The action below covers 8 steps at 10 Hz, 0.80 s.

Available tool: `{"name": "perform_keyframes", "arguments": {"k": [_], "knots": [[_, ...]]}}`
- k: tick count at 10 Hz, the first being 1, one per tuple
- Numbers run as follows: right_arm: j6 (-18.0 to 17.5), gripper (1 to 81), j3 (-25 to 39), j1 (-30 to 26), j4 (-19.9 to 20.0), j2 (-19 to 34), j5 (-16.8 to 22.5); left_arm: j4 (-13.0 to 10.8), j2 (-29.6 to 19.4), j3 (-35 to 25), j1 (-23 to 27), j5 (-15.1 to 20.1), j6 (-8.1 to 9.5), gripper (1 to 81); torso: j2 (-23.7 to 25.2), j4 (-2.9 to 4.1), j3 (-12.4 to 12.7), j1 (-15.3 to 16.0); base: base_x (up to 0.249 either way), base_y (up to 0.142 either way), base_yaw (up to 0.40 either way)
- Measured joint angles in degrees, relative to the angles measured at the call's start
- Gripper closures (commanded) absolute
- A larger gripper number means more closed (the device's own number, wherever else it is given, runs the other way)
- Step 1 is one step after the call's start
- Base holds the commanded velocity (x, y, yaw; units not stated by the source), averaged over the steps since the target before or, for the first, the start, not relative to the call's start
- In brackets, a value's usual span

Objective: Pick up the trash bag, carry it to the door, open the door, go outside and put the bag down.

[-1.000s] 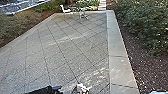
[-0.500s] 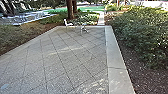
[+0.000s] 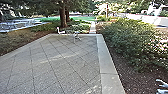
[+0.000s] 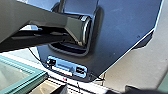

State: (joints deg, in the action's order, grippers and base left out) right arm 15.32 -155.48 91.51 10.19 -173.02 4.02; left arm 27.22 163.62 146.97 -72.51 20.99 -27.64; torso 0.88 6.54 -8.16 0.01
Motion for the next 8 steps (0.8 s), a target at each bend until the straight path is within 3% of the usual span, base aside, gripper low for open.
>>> {"name": "perform_keyframes", "arguments": {"k": [1, 2, 5, 7, 8], "knots": [[0.0, 1.0, 0.4, 0.2, 0.0, -0.2, 0.0, 0.0, 1.2, 0.5, -2.0, -1.6, -2.21, 1.0, 0.0, -1.09, 0.4, 0.0, 0.000, 0.000, 0.000], [0.0, 1.0, 0.5, 0.5, 0.0, -0.1, 0.2, 0.0, 2.4, 0.9, -4.4, -2.7, -3.73, 1.0, 0.0, -1.40, 0.6, 0.0, 0.000, 0.000, 0.000], [-0.1, 1.0, 0.5, 0.2, 0.0, -0.3, -0.7, 0.0, 5.7, 3.7, -9.6, -7.2, -6.42, 1.0, 0.1, -1.40, 0.6, -0.1, 0.000, 0.000, 0.000], [-0.1, 1.0, 0.5, 0.2, 0.0, -0.5, -3.0, 0.0, 6.8, 4.1, -11.5, -11.2, -6.84, 1.0, 0.1, -1.40, 0.6, -0.1, 0.000, 0.000, 0.000], [-0.1, 1.0, 0.5, 0.2, -0.1, -0.8, -4.4, 0.0, 7.3, 4.3, -12.6, -15.0, -6.88, 1.0, 0.1, -1.40, 0.7, -0.1, 0.000, 0.000, 0.000]]}}
